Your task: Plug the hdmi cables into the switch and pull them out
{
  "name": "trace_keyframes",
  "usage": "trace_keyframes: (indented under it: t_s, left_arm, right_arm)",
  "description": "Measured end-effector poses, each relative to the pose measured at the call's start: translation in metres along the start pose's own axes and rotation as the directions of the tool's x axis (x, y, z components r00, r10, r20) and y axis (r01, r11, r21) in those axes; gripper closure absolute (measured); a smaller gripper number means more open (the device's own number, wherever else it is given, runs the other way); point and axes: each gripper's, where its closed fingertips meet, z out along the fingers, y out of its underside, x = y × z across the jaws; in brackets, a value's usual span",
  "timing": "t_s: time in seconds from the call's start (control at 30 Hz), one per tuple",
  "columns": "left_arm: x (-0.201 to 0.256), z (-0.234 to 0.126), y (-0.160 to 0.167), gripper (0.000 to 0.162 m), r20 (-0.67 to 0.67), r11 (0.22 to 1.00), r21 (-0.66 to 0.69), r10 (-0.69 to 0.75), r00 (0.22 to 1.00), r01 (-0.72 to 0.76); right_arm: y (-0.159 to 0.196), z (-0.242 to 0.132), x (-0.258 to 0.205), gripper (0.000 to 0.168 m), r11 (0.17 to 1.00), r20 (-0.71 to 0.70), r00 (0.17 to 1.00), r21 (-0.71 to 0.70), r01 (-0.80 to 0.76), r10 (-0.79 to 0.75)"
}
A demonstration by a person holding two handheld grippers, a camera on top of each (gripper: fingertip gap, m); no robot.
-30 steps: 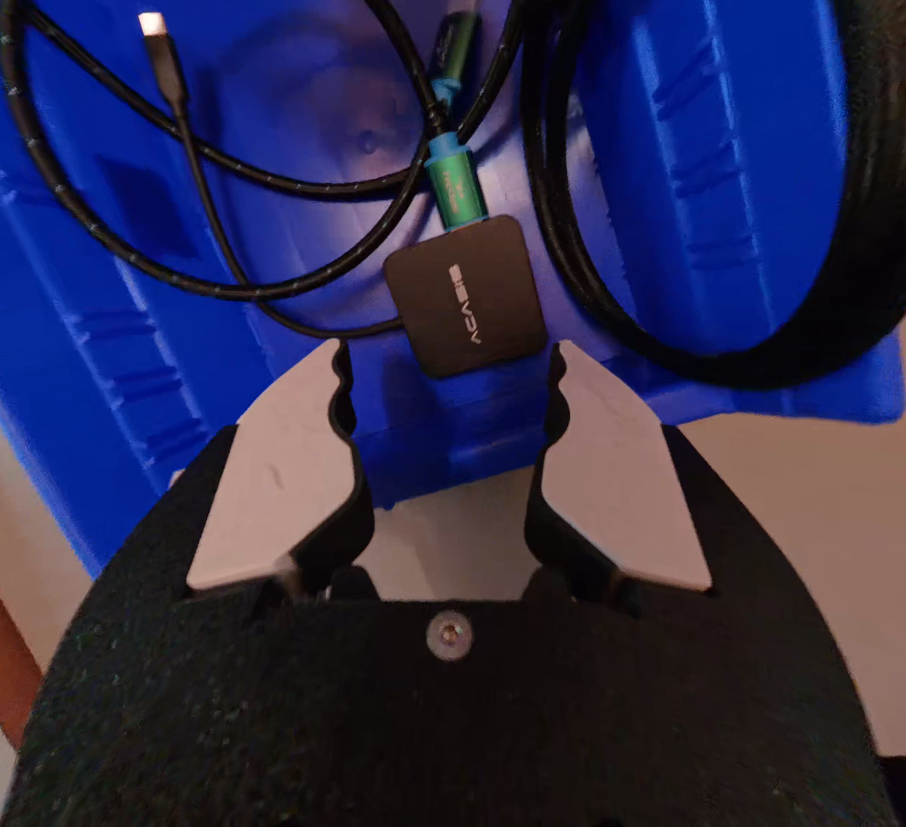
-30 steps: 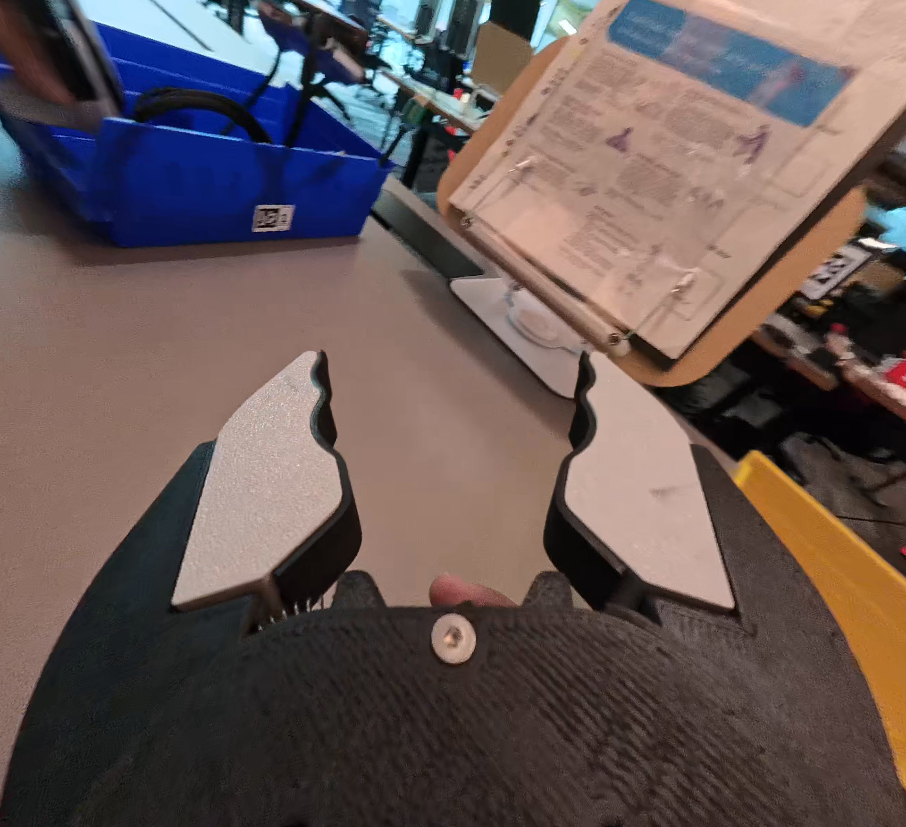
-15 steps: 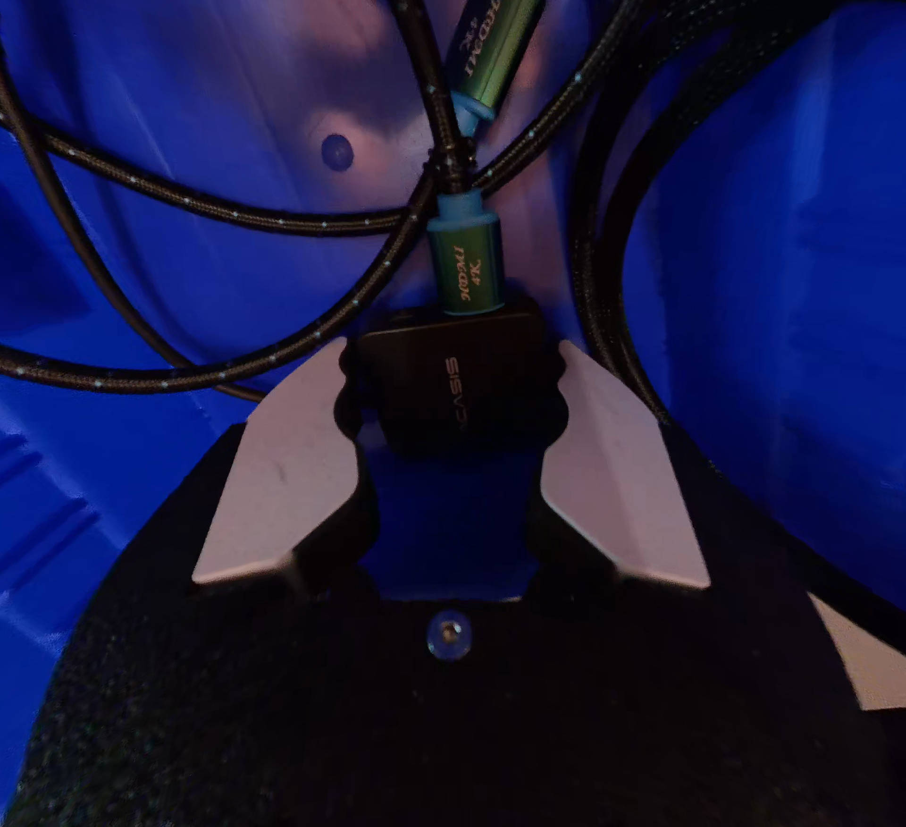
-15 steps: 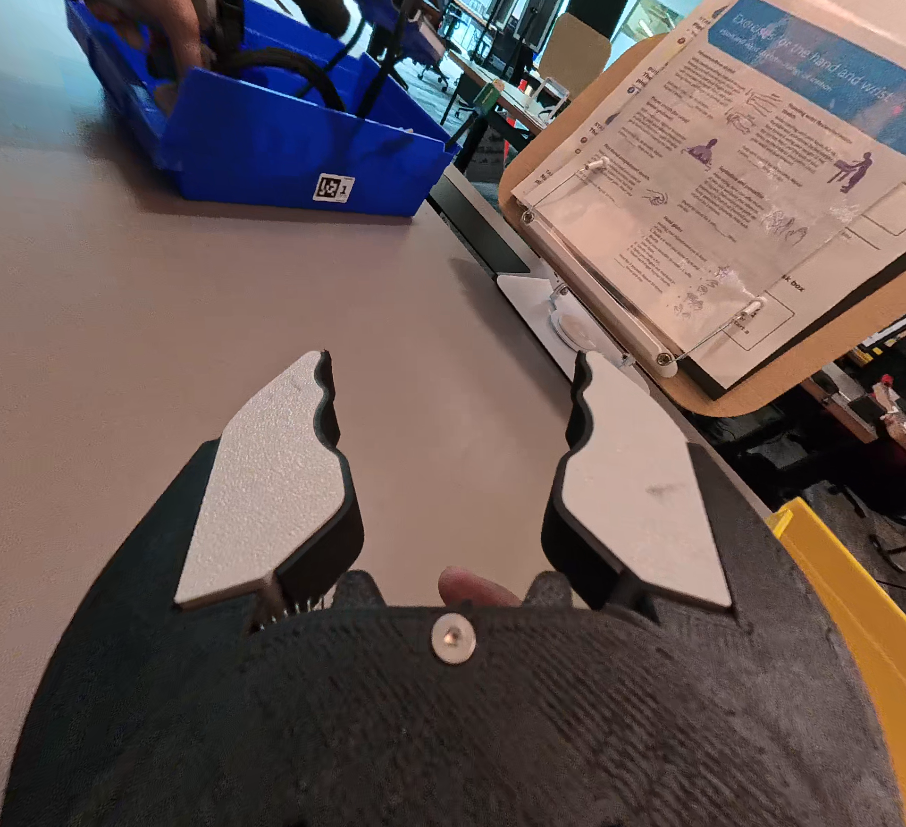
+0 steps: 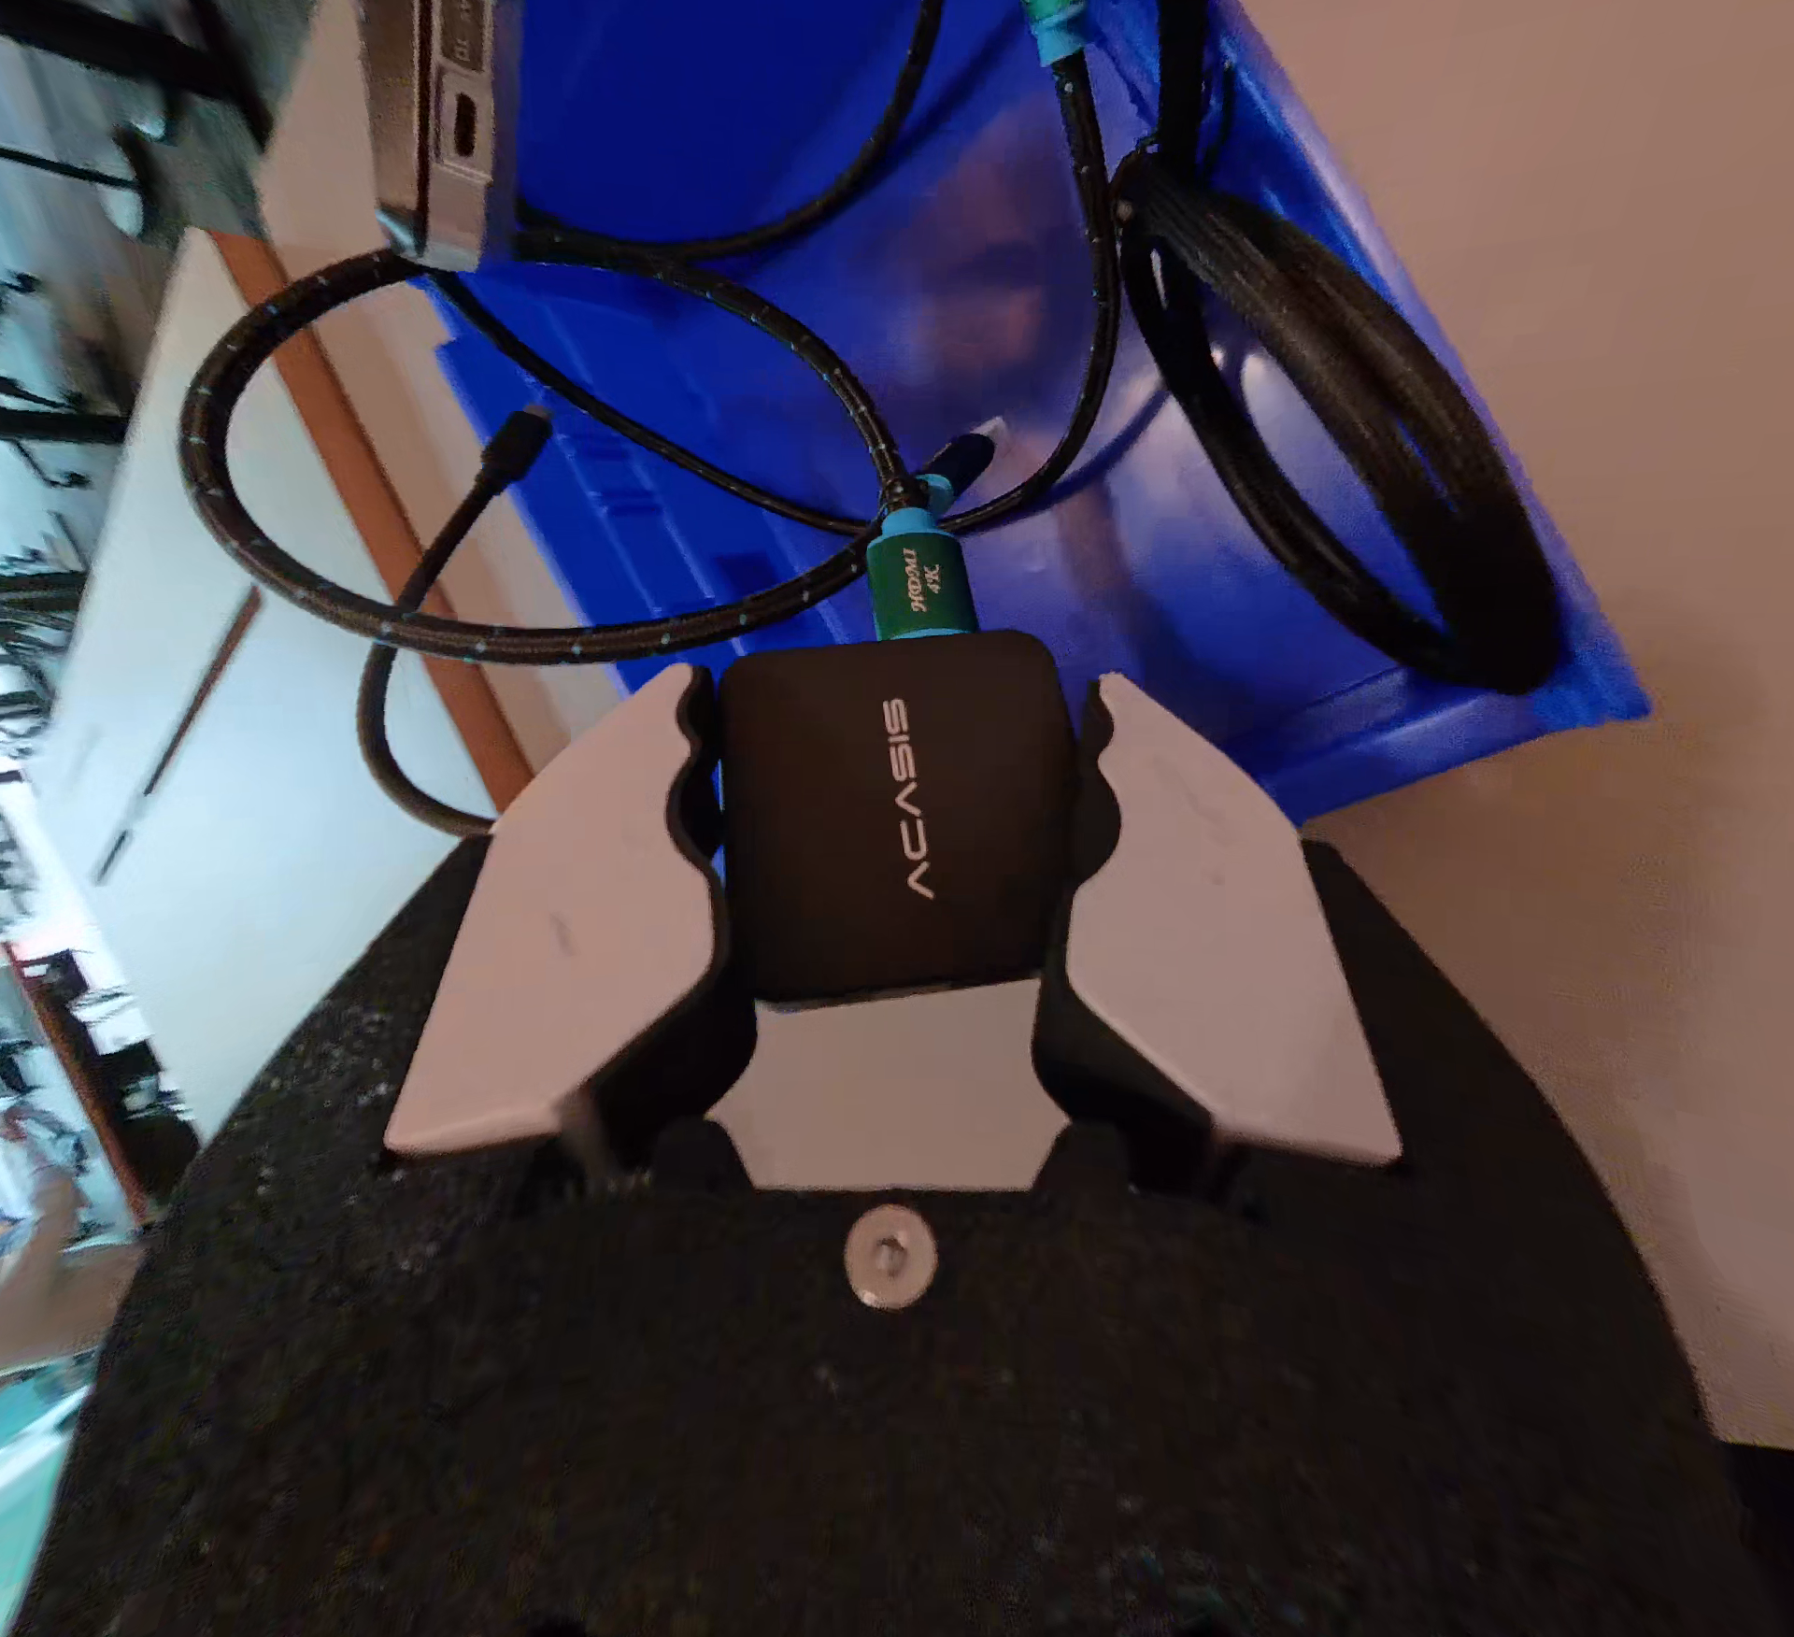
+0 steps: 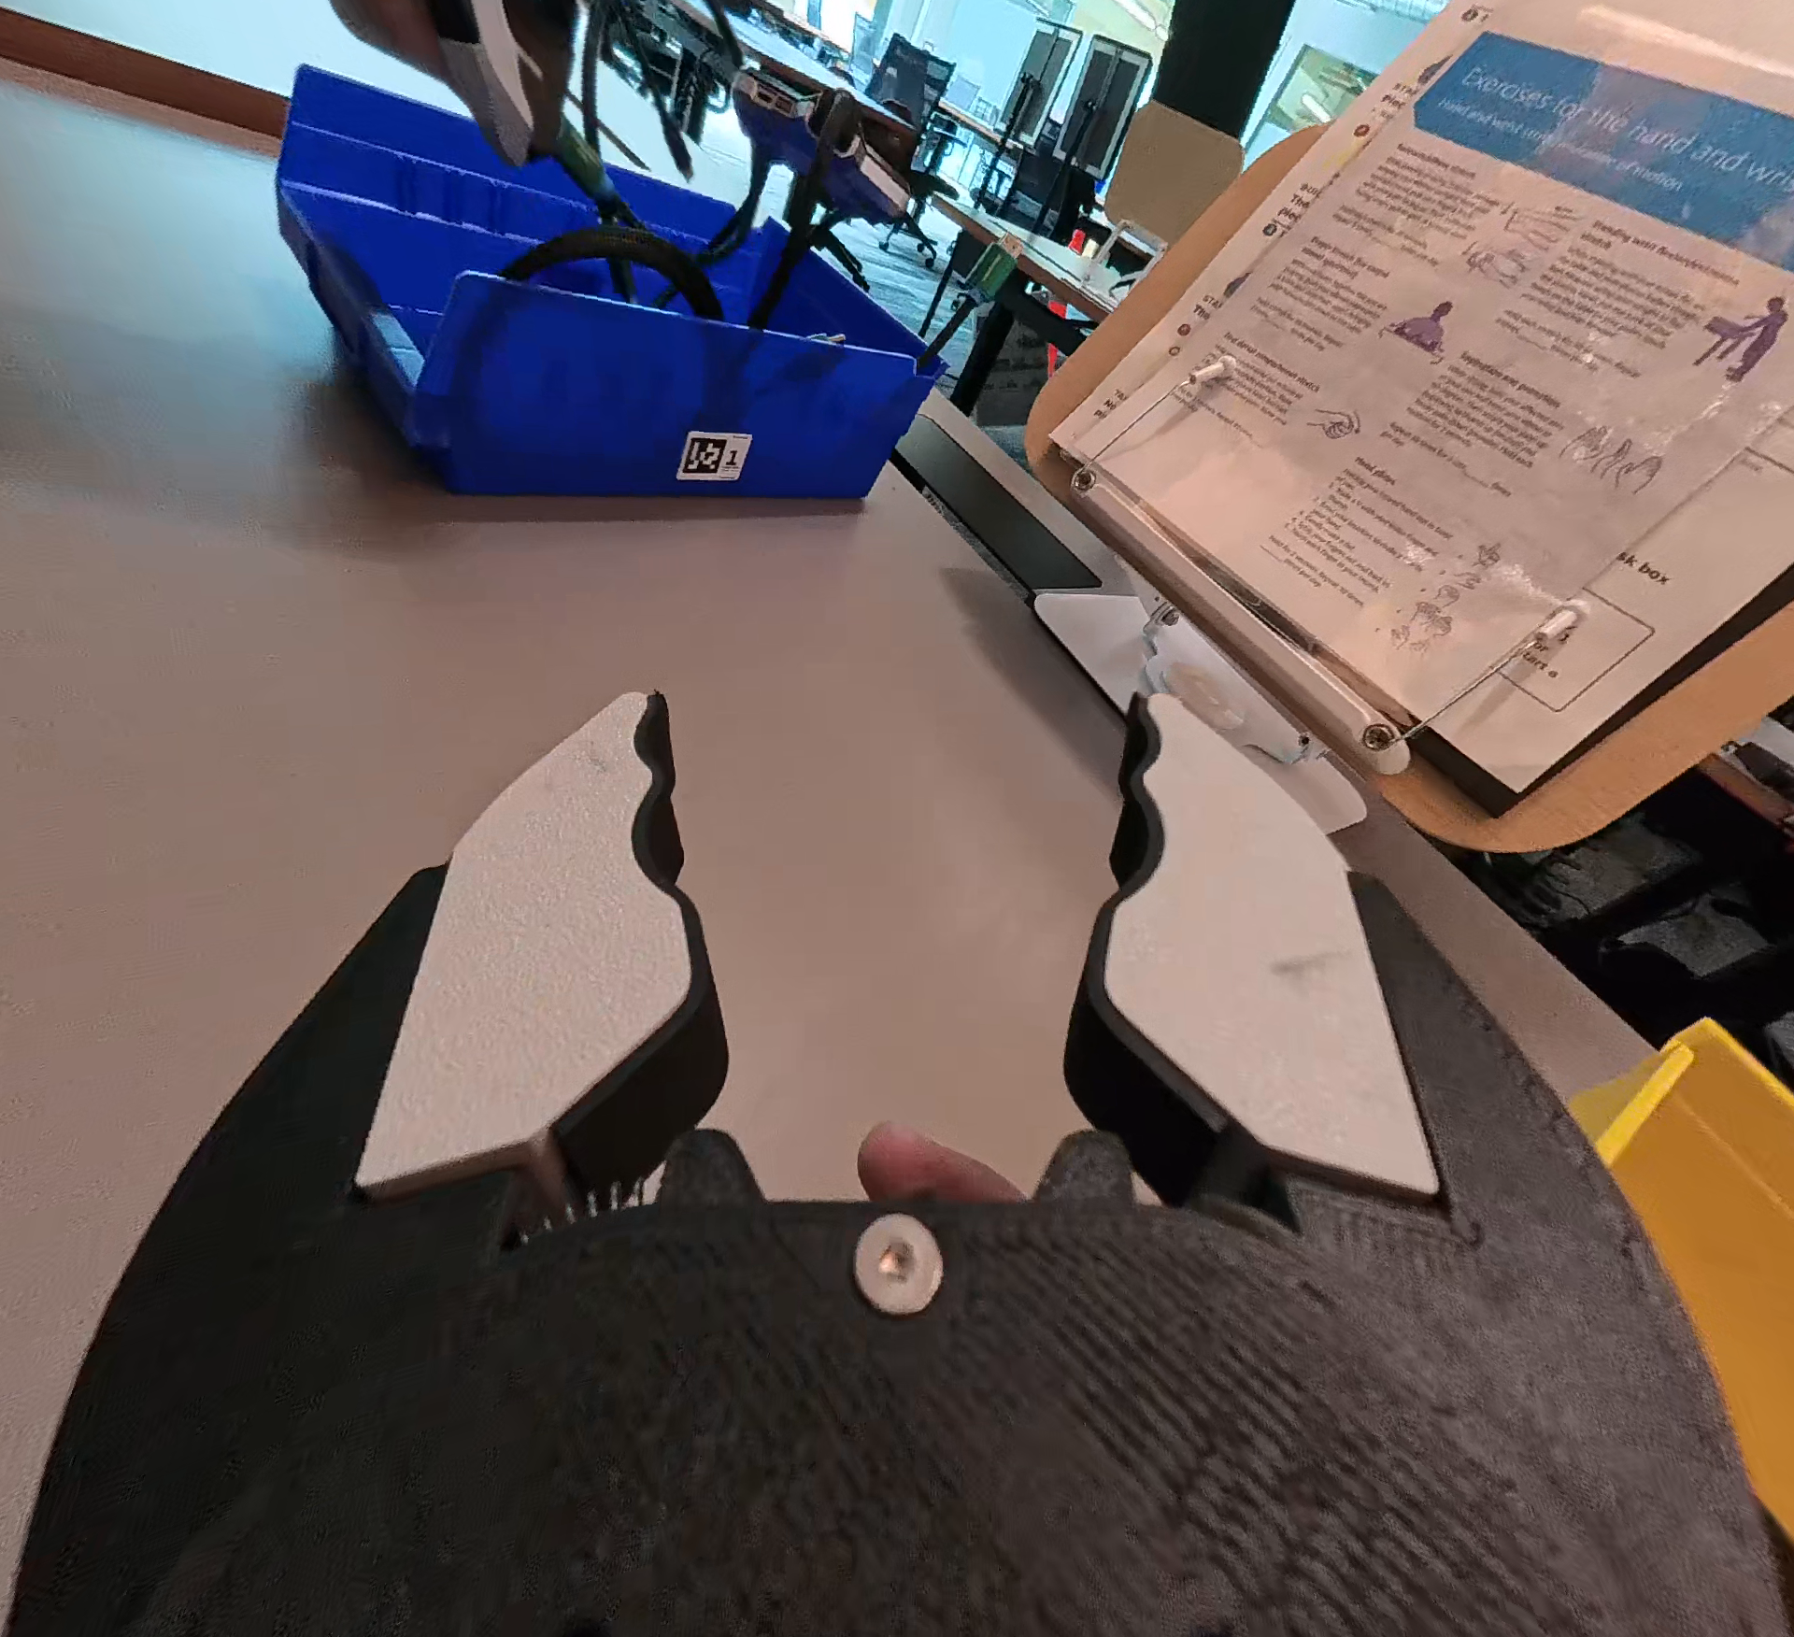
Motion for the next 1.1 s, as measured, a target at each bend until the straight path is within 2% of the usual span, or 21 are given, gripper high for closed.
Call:
trace_keyframes:
  t_s: [0.17,0.33,0.43,0.53,0.6,0.67,0.73,0.8,0.87,0.97,1.0,1.03,1.1]
  left_arm:
    - [-0.018,-0.029,0.008,0.092,0.265,0.987,0.040,0.143,0.954,-0.159]
    - [-0.026,-0.079,0.005,0.092,0.530,0.942,0.042,0.263,0.806,-0.334]
    - [-0.018,-0.111,0.002,0.092,0.649,0.910,0.036,0.293,0.702,-0.414]
    - [0.005,-0.146,-0.010,0.092,0.731,0.860,0.126,0.257,0.632,-0.495]
    - [0.034,-0.166,-0.026,0.092,0.728,0.790,0.278,0.198,0.656,-0.547]
    - [0.071,-0.180,-0.046,0.092,0.664,0.686,0.455,0.164,0.729,-0.568]
    - [0.113,-0.189,-0.066,0.092,0.574,0.540,0.622,0.178,0.799,-0.567]
    - [0.154,-0.194,-0.082,0.092,0.521,0.379,0.727,0.239,0.819,-0.573]
    - [0.188,-0.196,-0.094,0.092,0.513,0.242,0.777,0.291,0.807,-0.581]
    - [0.228,-0.189,-0.107,0.092,0.459,0.133,0.832,0.382,0.802,-0.539]
    - [0.239,-0.187,-0.110,0.092,0.447,0.104,0.844,0.406,0.797,-0.526]
    - [0.247,-0.184,-0.113,0.092,0.436,0.086,0.853,0.423,0.794,-0.514]
    - [0.253,-0.176,-0.121,0.092,0.418,0.091,0.861,0.431,0.799,-0.500]
  right_arm:
    - [0.005,0.004,-0.004,0.080,1.000,0.022,1.000,-0.021,-0.019,0.020]
    - [-0.002,0.005,-0.011,0.080,0.996,0.063,0.994,0.017,-0.085,0.084]
    - [-0.012,0.006,-0.016,0.081,0.975,0.115,0.971,0.059,-0.215,0.208]
    - [-0.028,0.008,-0.026,0.081,0.913,0.212,0.906,0.106,-0.394,0.367]
    - [-0.041,0.010,-0.038,0.082,0.852,0.311,0.832,0.110,-0.511,0.459]
    - [-0.056,0.011,-0.049,0.082,0.758,0.419,0.719,0.103,-0.644,0.554]
    - [-0.073,0.010,-0.059,0.092,0.637,0.542,0.575,0.091,-0.766,0.613]
    - [-0.082,0.009,-0.070,0.100,0.561,0.631,0.467,0.060,-0.825,0.619]
    - [-0.082,0.010,-0.082,0.105,0.561,0.669,0.435,0.033,-0.827,0.603]
    - [-0.086,0.005,-0.078,0.109,0.528,0.687,0.422,0.065,-0.847,0.591]
    - [-0.086,0.005,-0.073,0.116,0.508,0.682,0.422,0.086,-0.857,0.597]
    - [-0.084,0.005,-0.069,0.130,0.495,0.673,0.423,0.095,-0.863,0.607]
    - [-0.077,0.003,-0.065,0.142,0.468,0.694,0.379,0.069,-0.881,0.612]
